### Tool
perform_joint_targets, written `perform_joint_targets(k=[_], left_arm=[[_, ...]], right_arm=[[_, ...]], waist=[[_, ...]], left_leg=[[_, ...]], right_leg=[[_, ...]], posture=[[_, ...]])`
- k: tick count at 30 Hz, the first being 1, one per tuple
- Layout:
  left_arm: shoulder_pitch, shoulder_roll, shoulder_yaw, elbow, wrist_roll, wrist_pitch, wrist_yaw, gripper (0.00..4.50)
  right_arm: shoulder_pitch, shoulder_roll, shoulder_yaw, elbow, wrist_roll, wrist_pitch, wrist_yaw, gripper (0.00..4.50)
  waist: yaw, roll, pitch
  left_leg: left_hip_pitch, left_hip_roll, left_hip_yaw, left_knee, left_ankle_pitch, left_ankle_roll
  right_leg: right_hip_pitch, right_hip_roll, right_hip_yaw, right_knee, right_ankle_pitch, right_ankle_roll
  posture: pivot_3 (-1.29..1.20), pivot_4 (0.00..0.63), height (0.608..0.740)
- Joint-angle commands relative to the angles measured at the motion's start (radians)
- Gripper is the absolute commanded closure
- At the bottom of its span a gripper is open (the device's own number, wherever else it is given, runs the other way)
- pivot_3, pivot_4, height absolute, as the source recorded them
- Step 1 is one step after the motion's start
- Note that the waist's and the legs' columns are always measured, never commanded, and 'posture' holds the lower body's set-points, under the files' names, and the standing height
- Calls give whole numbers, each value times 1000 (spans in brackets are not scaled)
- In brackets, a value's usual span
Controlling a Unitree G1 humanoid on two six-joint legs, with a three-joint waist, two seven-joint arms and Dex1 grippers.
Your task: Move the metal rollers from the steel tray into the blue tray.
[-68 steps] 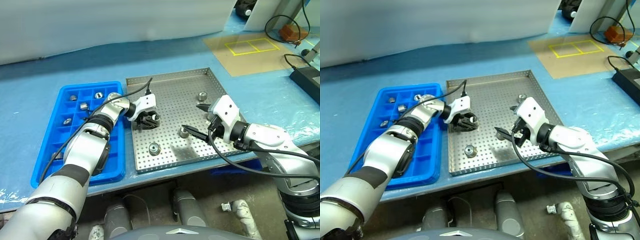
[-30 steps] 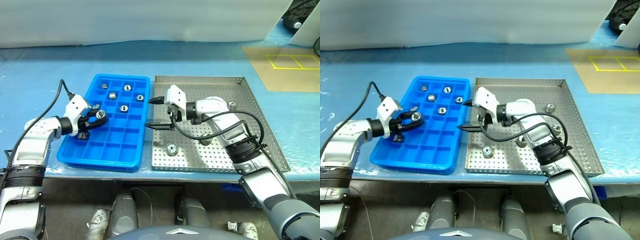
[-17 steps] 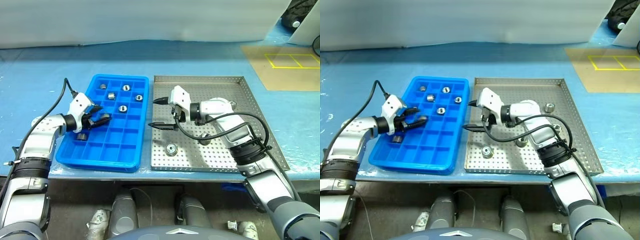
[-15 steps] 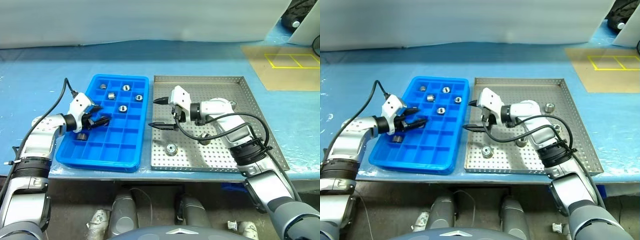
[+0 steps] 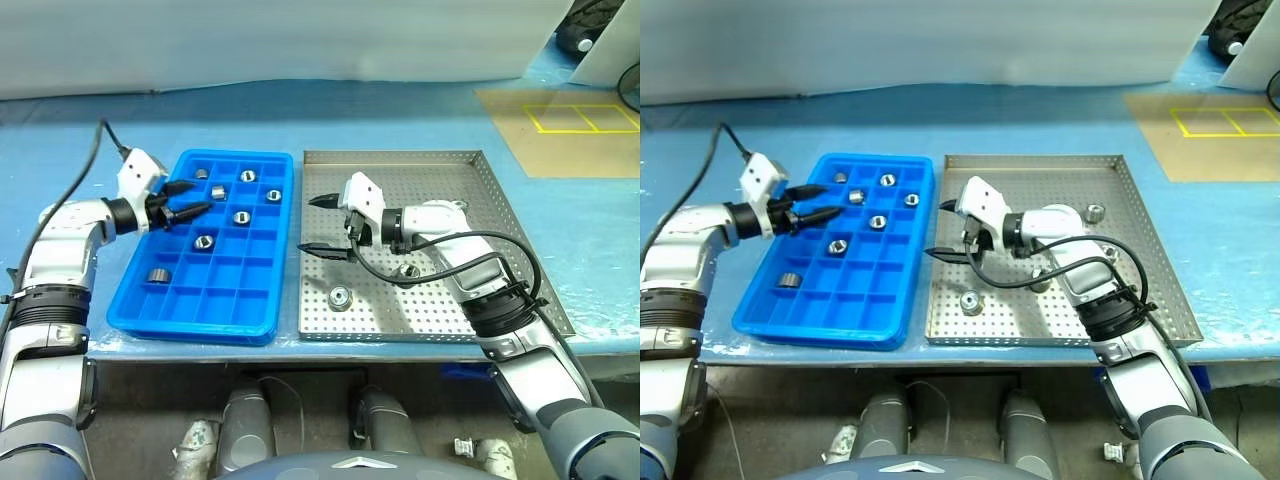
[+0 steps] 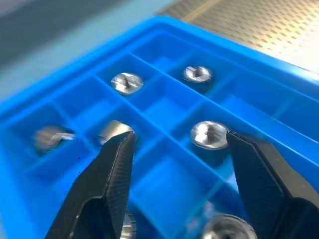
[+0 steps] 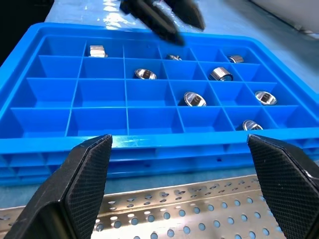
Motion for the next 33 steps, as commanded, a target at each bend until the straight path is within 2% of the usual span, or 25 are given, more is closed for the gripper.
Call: perform_joint_targets(k=[1,7,10,15,21,25,33], left_arm=[[-21,-61,-59,-34,-3,-2,-35,1420],[-192,-225,-122,125,32,-101,-25,1420],[-292,-319,-174,240,57,-166,-89,1420],[-393,-418,-232,394,102,-261,-190,1420],[-446,-506,-292,515,157,-360,-301,1420],[-463,-564,-285,581,181,-437,-268,1420],[-483,-666,-273,671,205,-479,-229,1420]], right_arm=[[24,-24,-49,-83,8,25,-27,0],[100,-78,-95,-202,11,99,-80,0],[161,-109,-138,-295,22,162,-122,0],[256,-160,-205,-428,43,258,-165,0],[400,-243,-332,-591,92,381,-203,0],[465,-256,-388,-669,114,445,-251,0],[574,-248,-453,-806,160,544,-341,0]], waist=[[-1,0,0],[-10,0,0],[-25,0,0],[-65,-1,0],[-95,-1,-1],[-114,0,-1],[-137,0,-1]], left_leg=[[0,0,0,0,0,0],[0,1,0,3,0,0],[1,0,0,6,-1,1],[1,-1,1,8,-2,4],[1,0,2,7,-4,8],[3,-1,2,9,-7,11],[2,-3,4,14,-10,17]], right_leg=[[0,0,0,0,0,0],[0,0,0,3,0,0],[3,0,2,2,0,0],[5,0,4,-2,0,0],[5,1,5,-6,1,1],[11,0,5,-11,1,1],[12,0,7,-12,1,2]], posture=[[-245,150,740],[-376,150,740],[-446,150,740],[-531,150,740],[-648,150,740],[-704,150,740],[-774,150,740]])
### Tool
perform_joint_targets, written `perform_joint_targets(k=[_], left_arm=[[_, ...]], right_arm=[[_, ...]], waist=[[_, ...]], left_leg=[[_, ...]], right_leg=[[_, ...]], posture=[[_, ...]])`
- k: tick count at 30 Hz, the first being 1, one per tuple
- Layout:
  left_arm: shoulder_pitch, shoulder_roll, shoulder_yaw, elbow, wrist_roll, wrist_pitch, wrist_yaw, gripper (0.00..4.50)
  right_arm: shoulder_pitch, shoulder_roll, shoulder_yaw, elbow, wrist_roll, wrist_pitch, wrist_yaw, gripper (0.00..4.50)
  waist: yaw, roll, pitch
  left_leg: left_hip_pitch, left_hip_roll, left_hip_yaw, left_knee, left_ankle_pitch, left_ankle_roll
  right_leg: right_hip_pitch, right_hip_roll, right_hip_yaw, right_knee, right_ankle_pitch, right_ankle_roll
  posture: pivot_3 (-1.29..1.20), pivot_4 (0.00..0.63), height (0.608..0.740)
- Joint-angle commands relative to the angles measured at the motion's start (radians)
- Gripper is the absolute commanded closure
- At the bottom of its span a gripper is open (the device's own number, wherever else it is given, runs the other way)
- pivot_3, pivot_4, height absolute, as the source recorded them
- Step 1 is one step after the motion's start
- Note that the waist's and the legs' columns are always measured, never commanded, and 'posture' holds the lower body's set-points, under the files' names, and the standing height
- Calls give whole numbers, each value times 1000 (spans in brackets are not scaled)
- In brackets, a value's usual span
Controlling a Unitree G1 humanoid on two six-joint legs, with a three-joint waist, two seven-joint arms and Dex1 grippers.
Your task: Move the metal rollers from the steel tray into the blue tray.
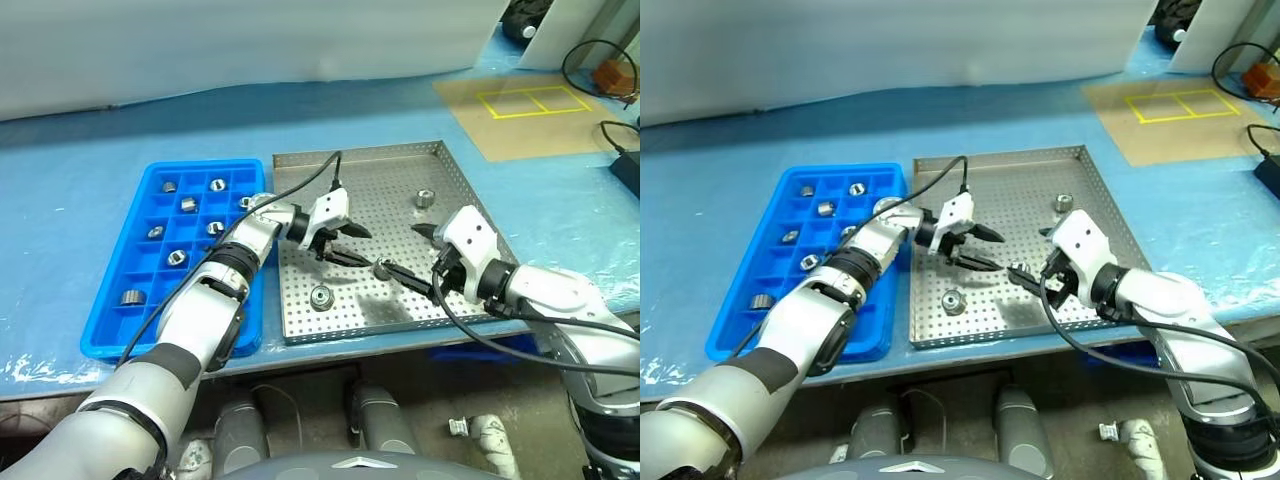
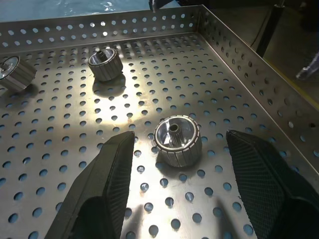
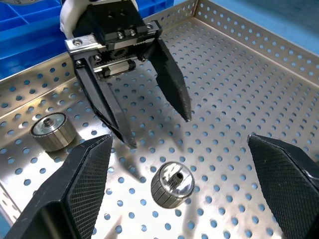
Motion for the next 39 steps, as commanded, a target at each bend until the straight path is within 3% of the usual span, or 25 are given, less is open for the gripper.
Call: perform_joint_targets(k=[1,10,20,33,36,39], left_arm=[[-26,-36,12,14,7,-23,6,1420],[-10,-95,5,63,54,-35,49,1420],[-10,-111,-9,121,138,-57,203,1420],[2,-99,-8,136,186,-57,236,1420],[3,-98,3,134,173,-50,209,2005],[-2,-101,10,135,177,-40,245,2949]], right_arm=[[29,-3,-63,-88,28,32,-36,0],[79,-13,-100,-148,65,85,-83,0],[105,-17,-114,-171,80,104,-116,0],[92,-30,-93,-157,92,97,-131,0],[81,-32,-87,-149,91,95,-133,0],[76,-34,-83,-143,89,92,-132,0]], waist=[[-11,0,0],[-58,0,0],[-106,0,0],[-157,0,0],[-166,0,0],[-175,0,0]], left_leg=[[0,0,0,1,0,1],[-1,-3,1,2,-2,3],[-4,-5,0,5,-4,7],[-11,-17,-2,12,-11,18],[-12,-18,-2,14,-12,19],[-13,-19,-2,15,-12,20]], right_leg=[[0,0,0,0,0,0],[0,-1,2,-1,-4,8],[0,-3,-3,-3,-5,10],[1,-18,-8,-5,-7,14],[1,-19,-8,-5,-7,14],[2,-20,-8,-5,-7,14]], posture=[[-779,150,740],[-811,150,740],[-824,150,740],[-804,150,740],[-803,150,740],[-794,150,740]])
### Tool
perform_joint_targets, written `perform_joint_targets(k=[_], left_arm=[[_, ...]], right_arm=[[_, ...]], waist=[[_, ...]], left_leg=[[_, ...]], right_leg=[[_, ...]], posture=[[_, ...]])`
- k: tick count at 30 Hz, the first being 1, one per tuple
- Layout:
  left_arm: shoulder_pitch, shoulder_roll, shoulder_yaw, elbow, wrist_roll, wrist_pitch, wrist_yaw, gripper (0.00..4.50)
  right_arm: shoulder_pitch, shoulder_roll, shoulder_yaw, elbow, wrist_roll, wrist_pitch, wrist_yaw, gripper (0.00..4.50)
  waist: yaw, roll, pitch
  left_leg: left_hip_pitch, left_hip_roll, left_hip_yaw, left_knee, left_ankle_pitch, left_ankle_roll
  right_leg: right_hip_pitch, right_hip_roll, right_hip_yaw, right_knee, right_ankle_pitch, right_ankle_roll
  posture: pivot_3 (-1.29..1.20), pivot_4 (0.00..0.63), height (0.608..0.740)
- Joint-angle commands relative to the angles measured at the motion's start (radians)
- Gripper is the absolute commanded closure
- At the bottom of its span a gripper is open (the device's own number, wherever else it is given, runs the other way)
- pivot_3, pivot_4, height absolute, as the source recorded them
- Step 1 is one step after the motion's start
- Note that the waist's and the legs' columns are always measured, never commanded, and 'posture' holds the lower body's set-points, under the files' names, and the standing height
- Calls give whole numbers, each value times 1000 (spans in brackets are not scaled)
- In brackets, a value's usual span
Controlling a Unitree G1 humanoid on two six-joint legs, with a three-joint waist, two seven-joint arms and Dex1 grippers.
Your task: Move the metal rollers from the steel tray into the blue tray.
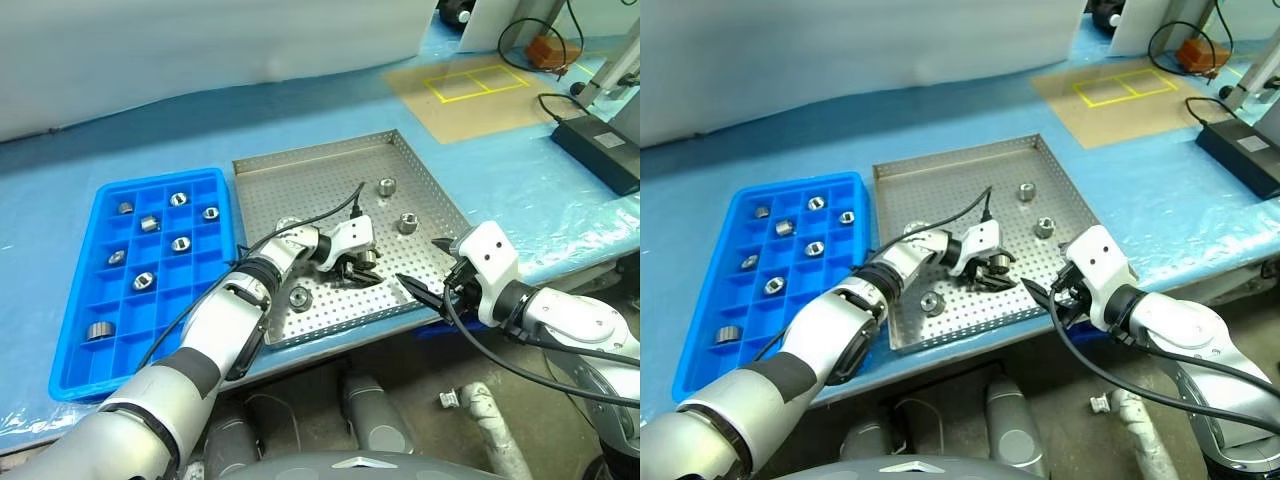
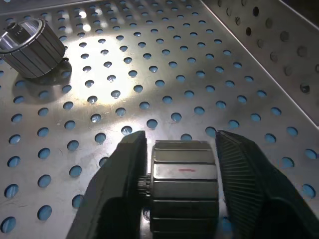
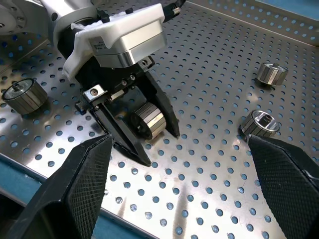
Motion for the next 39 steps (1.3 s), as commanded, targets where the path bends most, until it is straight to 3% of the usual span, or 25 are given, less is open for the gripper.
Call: perform_joint_targets(k=[1,9,15,24,30,34,39], left_arm=[[-8,-9,16,-7,-5,5,26,2949],[-15,9,22,-14,-1,-19,57,3131],[-44,39,94,-60,-80,-46,32,3131],[32,210,138,-254,-158,-16,-102,3131],[174,371,147,-473,-167,33,-84,3131],[302,488,141,-718,-195,169,-121,3131],[444,607,242,-1023,-275,304,-43,3131]], right_arm=[[-11,-13,-2,-17,5,-16,-4,0],[-28,-17,10,-3,5,-22,0,0],[-65,-29,20,17,36,-28,44,0],[-266,-43,180,227,1,-165,159,0],[-454,25,324,445,-52,-315,260,0],[-549,75,391,577,-87,-409,334,0],[-656,170,477,755,-138,-543,428,0]], waist=[[-3,0,0],[-6,0,0],[-4,0,0],[16,0,0],[74,0,0],[147,1,1],[238,2,1]], left_leg=[[0,0,0,0,0,0],[-1,0,0,0,-1,1],[-1,0,0,0,-1,1],[-1,0,-1,0,-1,1],[-1,3,-1,-1,0,1],[1,7,-1,-5,3,-4],[5,9,0,-15,8,-13]], right_leg=[[0,0,0,0,0,0],[0,-1,0,0,0,0],[0,-1,0,-1,0,0],[0,-1,-2,1,4,-7],[-2,0,-3,4,5,-8],[-3,1,-2,6,5,-8],[-3,2,-2,6,4,-9]], posture=[[-793,150,740],[-776,150,740],[-717,150,740],[-502,150,740],[-307,150,740],[-224,150,740],[-49,150,740]])
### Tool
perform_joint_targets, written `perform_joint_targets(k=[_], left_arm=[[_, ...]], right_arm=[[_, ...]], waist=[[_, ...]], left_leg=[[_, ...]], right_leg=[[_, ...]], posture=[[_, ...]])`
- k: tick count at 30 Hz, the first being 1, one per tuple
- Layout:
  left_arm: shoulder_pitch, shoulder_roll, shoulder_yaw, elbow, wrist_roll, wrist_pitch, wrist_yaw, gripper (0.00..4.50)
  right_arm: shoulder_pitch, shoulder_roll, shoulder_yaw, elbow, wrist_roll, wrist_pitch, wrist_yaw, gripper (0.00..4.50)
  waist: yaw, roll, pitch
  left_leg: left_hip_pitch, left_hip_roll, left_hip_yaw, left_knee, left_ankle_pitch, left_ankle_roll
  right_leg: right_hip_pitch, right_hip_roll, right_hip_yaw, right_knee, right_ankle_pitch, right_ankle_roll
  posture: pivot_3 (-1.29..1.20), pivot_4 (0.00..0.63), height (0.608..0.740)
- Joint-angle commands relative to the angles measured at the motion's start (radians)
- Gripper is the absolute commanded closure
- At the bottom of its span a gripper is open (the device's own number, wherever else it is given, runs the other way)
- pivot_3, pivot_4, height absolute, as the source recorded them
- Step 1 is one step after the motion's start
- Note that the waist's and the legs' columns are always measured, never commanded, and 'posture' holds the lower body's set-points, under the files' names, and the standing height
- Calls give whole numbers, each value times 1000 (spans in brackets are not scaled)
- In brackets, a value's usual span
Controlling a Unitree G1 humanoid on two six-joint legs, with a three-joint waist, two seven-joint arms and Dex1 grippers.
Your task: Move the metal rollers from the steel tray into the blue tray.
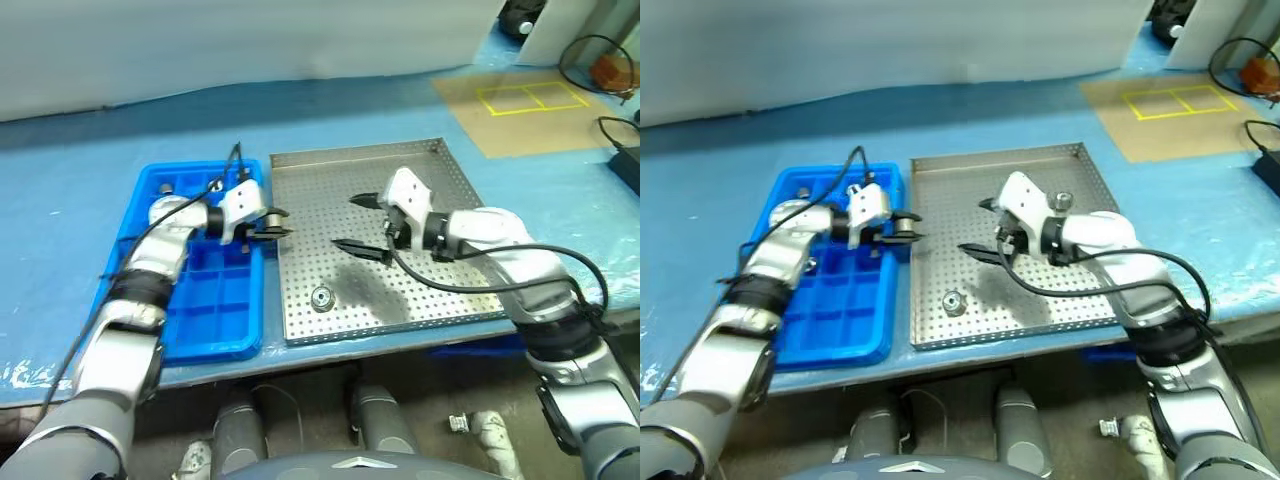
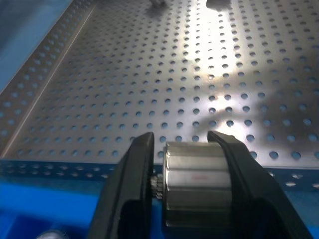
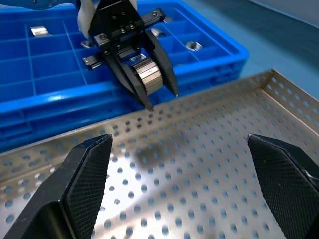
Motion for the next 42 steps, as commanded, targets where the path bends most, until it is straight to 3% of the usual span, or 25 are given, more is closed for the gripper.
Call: perform_joint_targets(k=[1,8,20,27,42], left_arm=[[41,60,90,-184,-76,92,54,3131],[175,142,226,-396,-194,249,143,3131],[593,281,418,-711,-388,483,143,3131],[734,277,416,-725,-377,467,162,3131],[759,264,310,-653,-330,398,173,3131]], right_arm=[[-61,52,39,76,-28,-99,60,0],[-134,146,74,229,-68,-208,145,0],[-188,232,92,368,-117,-311,247,0],[-196,256,89,391,-130,-327,274,0],[-186,236,70,357,-114,-290,324,0]], waist=[[30,1,0],[98,1,1],[110,0,1],[117,0,1],[132,0,0]], left_leg=[[0,1,0,0,0,-1],[-1,0,0,-1,1,-3],[-4,3,-1,-5,5,-8],[-4,4,-1,-7,6,-11],[-3,8,-1,-9,8,-14]], right_leg=[[0,1,-1,1,0,0],[-1,-1,-1,2,0,0],[-10,4,-1,7,0,1],[-12,4,-1,9,-1,1],[-13,10,0,9,0,0]], posture=[[-19,150,740],[108,150,740],[189,150,740],[204,150,740],[167,150,740]])
